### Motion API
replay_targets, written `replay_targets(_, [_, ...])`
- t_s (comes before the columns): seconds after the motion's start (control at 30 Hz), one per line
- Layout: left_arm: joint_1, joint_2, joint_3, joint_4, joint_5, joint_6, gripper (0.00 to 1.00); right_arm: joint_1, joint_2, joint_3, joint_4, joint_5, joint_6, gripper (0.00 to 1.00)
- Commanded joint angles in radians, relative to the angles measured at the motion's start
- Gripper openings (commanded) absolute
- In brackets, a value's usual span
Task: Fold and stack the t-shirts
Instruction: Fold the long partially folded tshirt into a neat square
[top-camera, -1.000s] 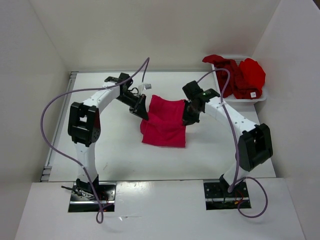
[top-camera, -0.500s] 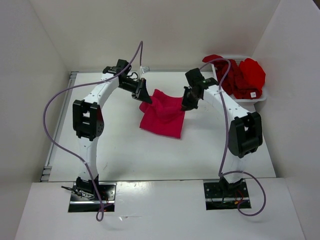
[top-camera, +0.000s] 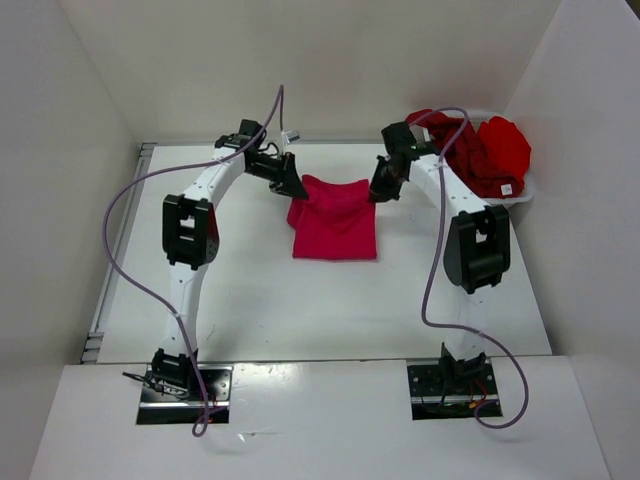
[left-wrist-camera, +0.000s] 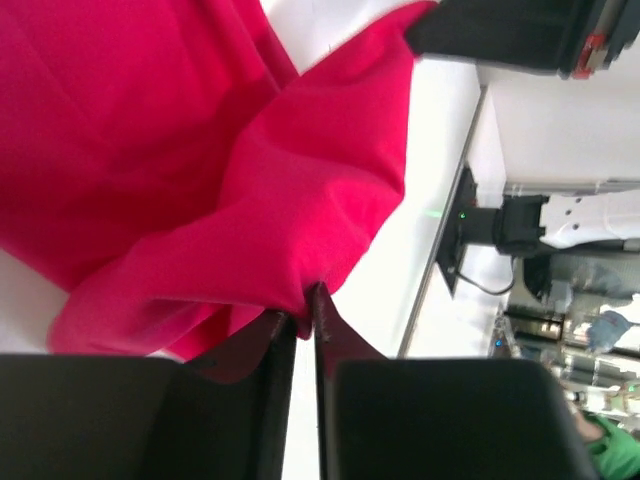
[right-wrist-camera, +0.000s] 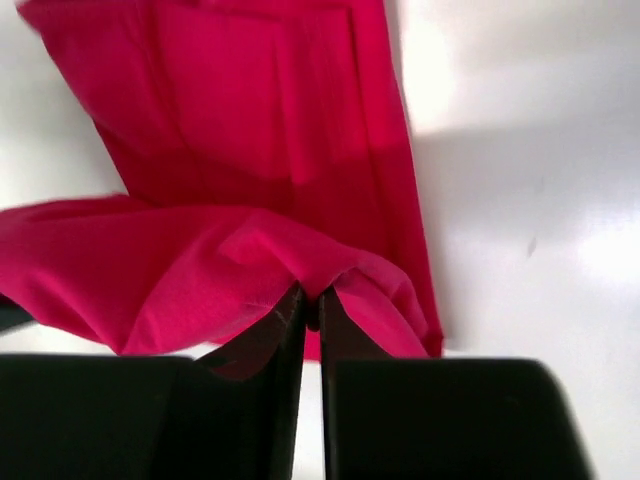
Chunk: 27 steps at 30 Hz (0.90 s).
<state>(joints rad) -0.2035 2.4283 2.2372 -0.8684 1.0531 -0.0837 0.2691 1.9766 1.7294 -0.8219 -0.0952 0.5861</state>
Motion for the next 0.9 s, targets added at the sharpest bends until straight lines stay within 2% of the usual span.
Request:
replay_targets(0.0, [0.029, 0.038, 0.042, 0.048, 0.019, -0.047, 0.24, -0.024, 0.085, 0.126, 0.072, -0.021, -0.011, 0.14])
replay_targets(0.07, [0.038, 0.049, 0.058, 0.048, -0.02, -0.047, 0.4, -0.04, 0.137, 0.174, 0.072, -0.011, -0.011, 0.29])
replay_targets(0.1, [0.038, 0.06, 0.067, 0.058, -0.072, -0.038, 0.54, -0.051, 0.149, 0.186, 0.087, -0.011, -0.002, 0.33])
replay_targets(0.17, [0.047, 0.06, 0.094, 0.058, -0.129, -0.037, 0.62, -0.082, 0.192, 0.237, 0.096, -0.011, -0.002, 0.57])
replay_targets(0.2, [0.056, 0.069, 0.126, 0.058, -0.187, -0.025, 0.67, -0.091, 0.208, 0.26, 0.096, -0.021, -0.015, 0.63])
replay_targets(0.23, [0.056, 0.069, 0.143, 0.058, -0.215, -0.025, 0.77, -0.091, 0.22, 0.312, 0.086, -0.021, -0.026, 0.68])
replay_targets(0.33, [0.056, 0.022, 0.199, 0.039, -0.327, 0.047, 0.86, -0.091, 0.229, 0.366, 0.053, 0.0, -0.074, 0.7])
replay_targets(0.4, [0.056, -0.027, 0.199, 0.039, -0.389, 0.073, 0.86, -0.079, 0.185, 0.346, 0.053, 0.032, -0.087, 0.72])
replay_targets(0.5, [0.047, -0.051, 0.122, 0.039, -0.41, 0.107, 0.86, -0.07, 0.105, 0.201, 0.096, 0.032, -0.088, 0.72])
replay_targets(0.53, [0.035, -0.051, 0.092, 0.039, -0.41, 0.107, 0.84, -0.07, 0.082, 0.089, 0.118, 0.017, -0.078, 0.72])
replay_targets(0.63, [0.026, -0.078, -0.052, 0.071, -0.423, 0.107, 0.83, -0.07, 0.001, -0.095, 0.185, -0.004, -0.066, 0.72])
replay_targets(0.7, [0.026, -0.123, -0.178, 0.156, -0.458, 0.09, 0.83, -0.07, -0.045, -0.184, 0.216, -0.017, -0.054, 0.72])
replay_targets(0.8, [0.026, -0.187, -0.286, 0.282, -0.53, 0.065, 0.83, -0.061, -0.077, -0.269, 0.248, -0.017, -0.045, 0.72])
replay_targets(0.87, [0.026, -0.205, -0.32, 0.31, -0.579, 0.042, 0.72, -0.061, -0.091, -0.301, 0.257, -0.028, -0.045, 0.72])
